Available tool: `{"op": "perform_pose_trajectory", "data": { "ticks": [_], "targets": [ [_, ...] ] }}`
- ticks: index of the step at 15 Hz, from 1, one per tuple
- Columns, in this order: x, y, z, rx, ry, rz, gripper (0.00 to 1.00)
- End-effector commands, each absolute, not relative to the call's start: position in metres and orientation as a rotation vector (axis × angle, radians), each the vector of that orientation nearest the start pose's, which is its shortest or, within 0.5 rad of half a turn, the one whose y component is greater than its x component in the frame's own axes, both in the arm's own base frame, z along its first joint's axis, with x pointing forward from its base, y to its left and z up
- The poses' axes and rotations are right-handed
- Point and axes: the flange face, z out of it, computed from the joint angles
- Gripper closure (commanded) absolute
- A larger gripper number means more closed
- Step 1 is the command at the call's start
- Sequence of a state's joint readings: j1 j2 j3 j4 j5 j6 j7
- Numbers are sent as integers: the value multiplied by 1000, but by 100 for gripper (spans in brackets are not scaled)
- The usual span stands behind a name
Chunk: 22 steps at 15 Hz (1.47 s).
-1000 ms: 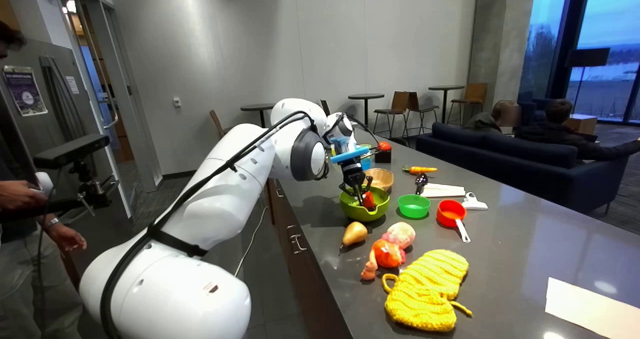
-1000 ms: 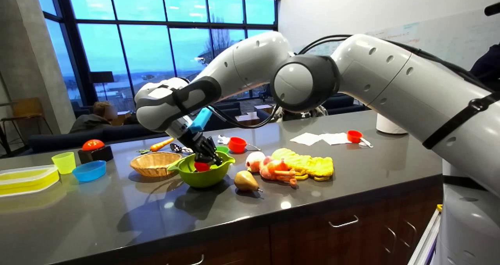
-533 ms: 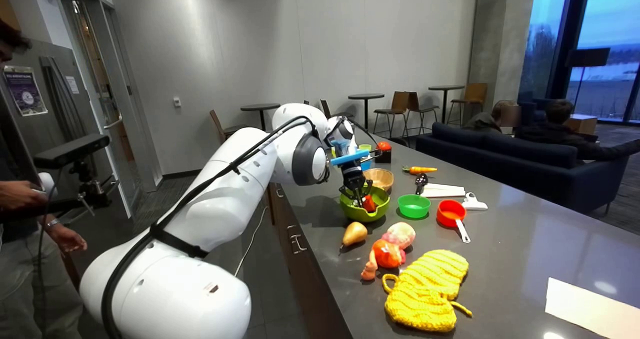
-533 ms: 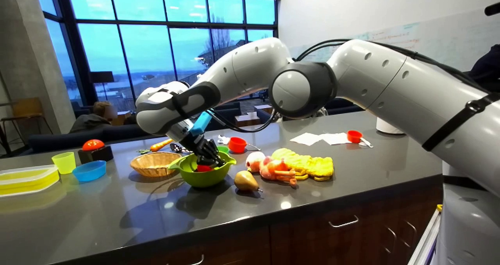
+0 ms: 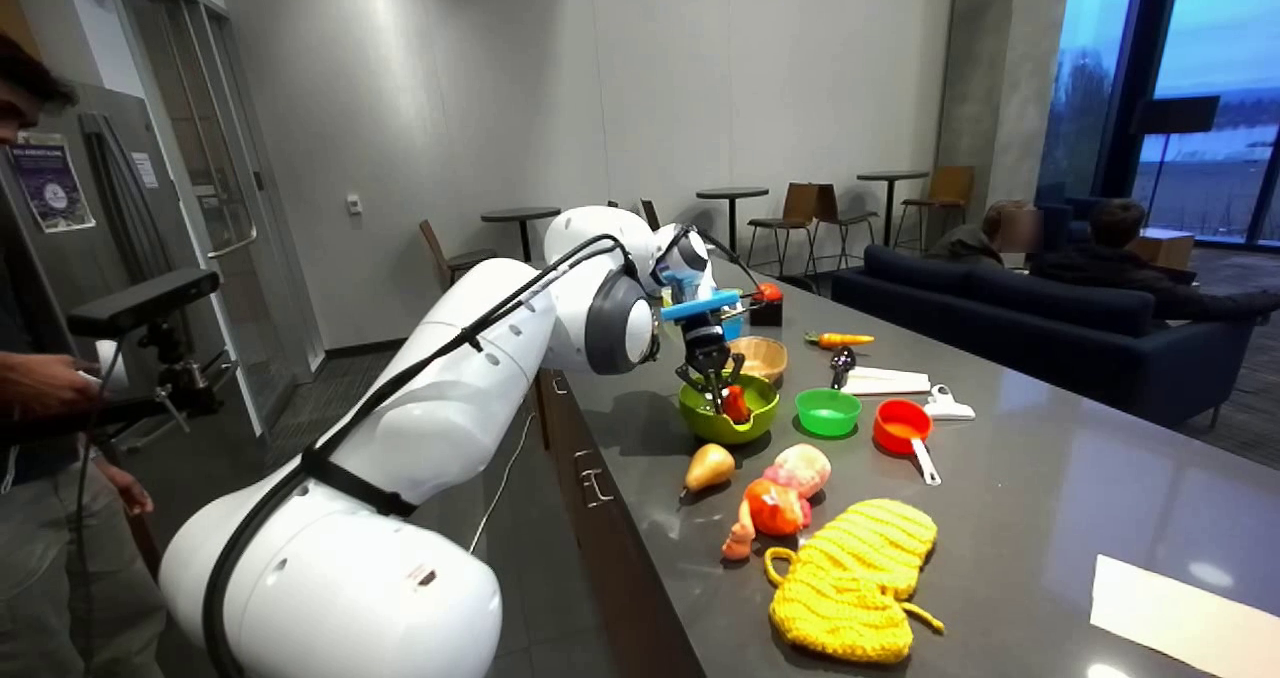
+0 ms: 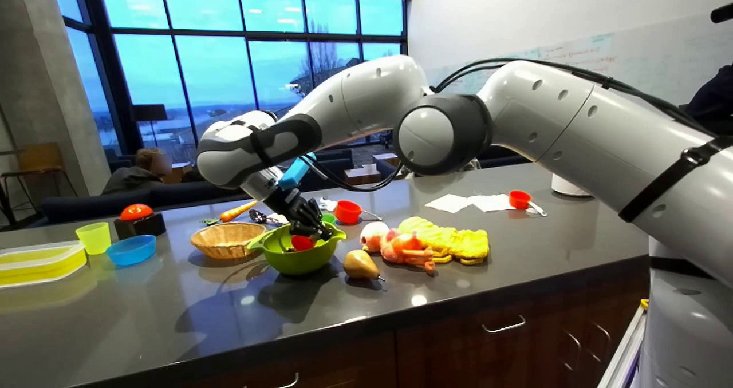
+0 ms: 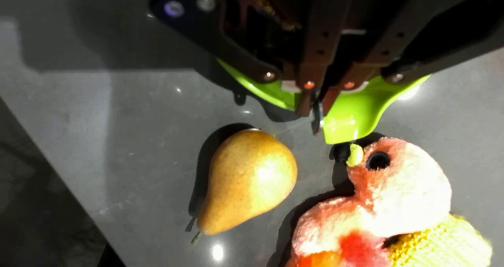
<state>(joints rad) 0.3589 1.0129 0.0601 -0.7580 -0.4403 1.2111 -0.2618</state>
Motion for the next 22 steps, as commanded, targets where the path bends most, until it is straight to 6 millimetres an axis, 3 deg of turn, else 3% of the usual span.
{"op": "perform_pose_trajectory", "data": {
  "ticks": [1, 5, 15, 22],
  "targets": [
    [687, 225, 316, -3249, -1044, 1010, 99],
    [679, 225, 316, -3226, -1033, 1114, 99],
    [682, 227, 313, -3215, -1060, 1097, 99],
    [675, 226, 315, -3117, -1091, 1166, 99]
  ]
}}
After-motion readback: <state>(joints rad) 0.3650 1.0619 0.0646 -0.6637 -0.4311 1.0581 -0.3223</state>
